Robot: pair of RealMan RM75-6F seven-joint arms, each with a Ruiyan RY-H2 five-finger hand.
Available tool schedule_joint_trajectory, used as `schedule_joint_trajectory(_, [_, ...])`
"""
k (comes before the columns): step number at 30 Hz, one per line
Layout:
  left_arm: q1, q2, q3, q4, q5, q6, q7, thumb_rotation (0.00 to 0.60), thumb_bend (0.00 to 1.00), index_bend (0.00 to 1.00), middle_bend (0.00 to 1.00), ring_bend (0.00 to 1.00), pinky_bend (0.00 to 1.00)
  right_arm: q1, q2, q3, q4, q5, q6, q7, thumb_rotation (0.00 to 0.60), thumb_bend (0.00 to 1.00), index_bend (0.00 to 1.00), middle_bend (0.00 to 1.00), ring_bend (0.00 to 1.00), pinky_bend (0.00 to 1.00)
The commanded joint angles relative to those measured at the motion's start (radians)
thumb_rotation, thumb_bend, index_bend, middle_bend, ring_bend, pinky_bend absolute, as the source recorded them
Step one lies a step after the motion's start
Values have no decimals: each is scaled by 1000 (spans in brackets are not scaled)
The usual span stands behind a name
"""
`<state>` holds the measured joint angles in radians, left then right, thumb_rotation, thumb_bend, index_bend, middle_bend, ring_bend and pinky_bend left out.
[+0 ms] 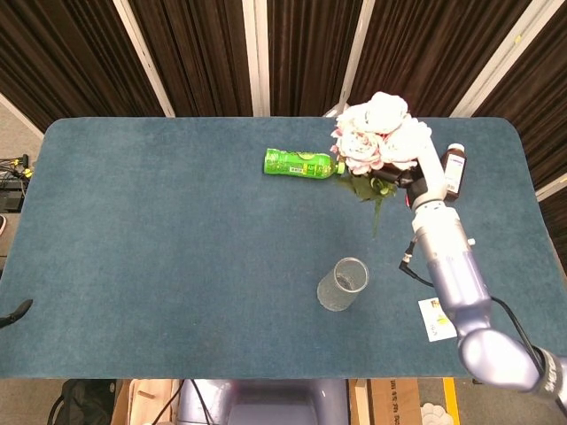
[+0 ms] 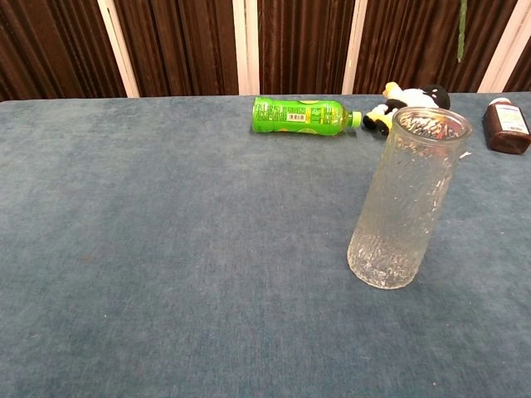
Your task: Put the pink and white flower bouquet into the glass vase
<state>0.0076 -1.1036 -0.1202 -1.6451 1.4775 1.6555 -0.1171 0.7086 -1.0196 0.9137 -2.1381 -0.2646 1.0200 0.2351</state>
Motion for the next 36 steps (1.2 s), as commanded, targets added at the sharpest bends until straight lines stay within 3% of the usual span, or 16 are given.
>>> schedule_joint_trajectory(1, [2,3,-3,3,2,7,-14,600,175,143,0,0,0,-27,44,14,-77,4,38,23,600,466,485,422,505,197])
schedule_joint_trajectory(7, [6,0,-10,15,16,32,-47,600,173,143,0,0,0,-31,59,4,-133,1,74,45,600,467,489,423,505,197])
schedule_joint_trajectory(18, [16,-4,-17,26,22,62,-69,600,172,142,0,0,0,-15,32,-60,-171,-33,130,71,600,472,490,423,505,197])
schedule_joint_trajectory(36, [7,-10,-17,18,17,44,-44,600,172,143,0,0,0,-10,-72,-176,-131,-109,156,118,600,480,504,423,505,197])
